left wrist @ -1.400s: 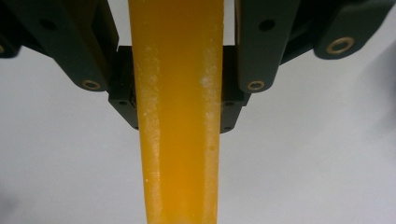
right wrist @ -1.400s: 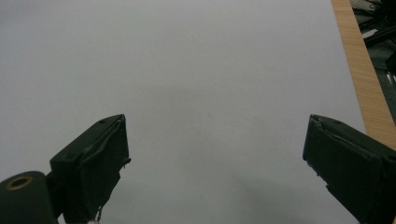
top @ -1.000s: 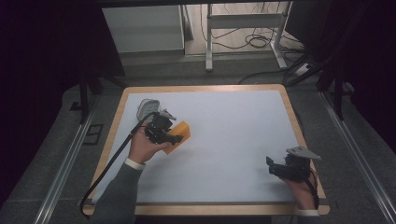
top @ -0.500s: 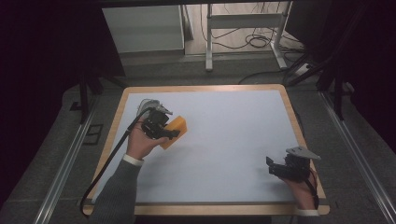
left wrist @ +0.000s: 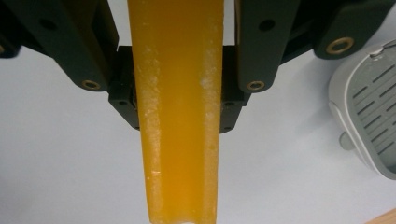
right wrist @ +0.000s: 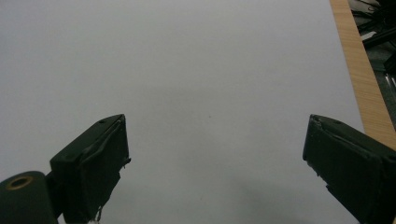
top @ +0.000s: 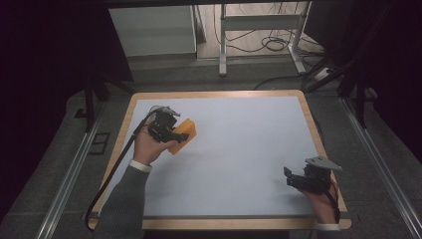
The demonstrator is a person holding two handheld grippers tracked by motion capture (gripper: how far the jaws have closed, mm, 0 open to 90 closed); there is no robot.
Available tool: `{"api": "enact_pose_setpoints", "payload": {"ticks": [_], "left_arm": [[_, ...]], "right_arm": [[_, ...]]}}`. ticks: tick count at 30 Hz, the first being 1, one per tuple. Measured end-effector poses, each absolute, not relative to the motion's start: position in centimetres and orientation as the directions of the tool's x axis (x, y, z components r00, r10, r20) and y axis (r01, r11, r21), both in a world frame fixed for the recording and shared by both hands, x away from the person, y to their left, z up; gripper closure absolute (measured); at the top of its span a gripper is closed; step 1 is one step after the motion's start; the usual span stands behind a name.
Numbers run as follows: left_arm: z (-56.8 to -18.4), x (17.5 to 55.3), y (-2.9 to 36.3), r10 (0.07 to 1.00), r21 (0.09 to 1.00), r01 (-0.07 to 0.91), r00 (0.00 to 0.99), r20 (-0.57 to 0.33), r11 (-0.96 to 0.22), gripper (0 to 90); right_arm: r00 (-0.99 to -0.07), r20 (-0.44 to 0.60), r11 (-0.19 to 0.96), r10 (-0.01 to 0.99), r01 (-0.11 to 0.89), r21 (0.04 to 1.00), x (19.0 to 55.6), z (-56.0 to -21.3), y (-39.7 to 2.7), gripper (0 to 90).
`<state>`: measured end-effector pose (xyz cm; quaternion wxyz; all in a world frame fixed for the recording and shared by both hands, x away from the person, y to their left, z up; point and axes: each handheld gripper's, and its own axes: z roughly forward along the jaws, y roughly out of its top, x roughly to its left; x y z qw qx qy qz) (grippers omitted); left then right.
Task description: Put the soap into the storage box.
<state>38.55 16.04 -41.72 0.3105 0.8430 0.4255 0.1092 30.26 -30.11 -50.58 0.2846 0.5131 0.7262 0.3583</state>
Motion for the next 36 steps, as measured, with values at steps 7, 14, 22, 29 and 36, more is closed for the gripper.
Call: {"api": "enact_pose_setpoints", "payload": {"ticks": [7, 14, 22, 29, 36], "left_arm": [[-41.9, 39.3, 16.3, 0.795, 0.616, 0.660, 0.600, -0.089, -0.430, 61.1], [-42.2, 40.1, 16.7, 0.801, 0.604, 0.678, 0.589, -0.106, -0.418, 61.0], [-42.4, 40.9, 17.3, 0.817, 0.601, 0.697, 0.564, -0.122, -0.392, 61.1], [-42.3, 41.5, 18.0, 0.829, 0.600, 0.710, 0.544, -0.133, -0.369, 61.1], [-41.9, 41.9, 18.8, 0.842, 0.612, 0.716, 0.519, -0.146, -0.335, 61.1]], "right_arm": [[-0.310, -0.047, 0.217, 0.949, 0.542, 0.812, 30.3, -50.6, -30.1, 6.9], [-0.310, -0.047, 0.217, 0.950, 0.542, 0.812, 30.3, -50.6, -30.1, 6.9], [-0.310, -0.049, 0.219, 0.949, 0.542, 0.811, 30.3, -50.6, -30.1, 6.9], [-0.311, -0.051, 0.221, 0.949, 0.542, 0.811, 30.3, -50.7, -30.1, 6.9], [-0.313, -0.052, 0.223, 0.948, 0.544, 0.809, 30.3, -50.7, -30.0, 6.9]]}}
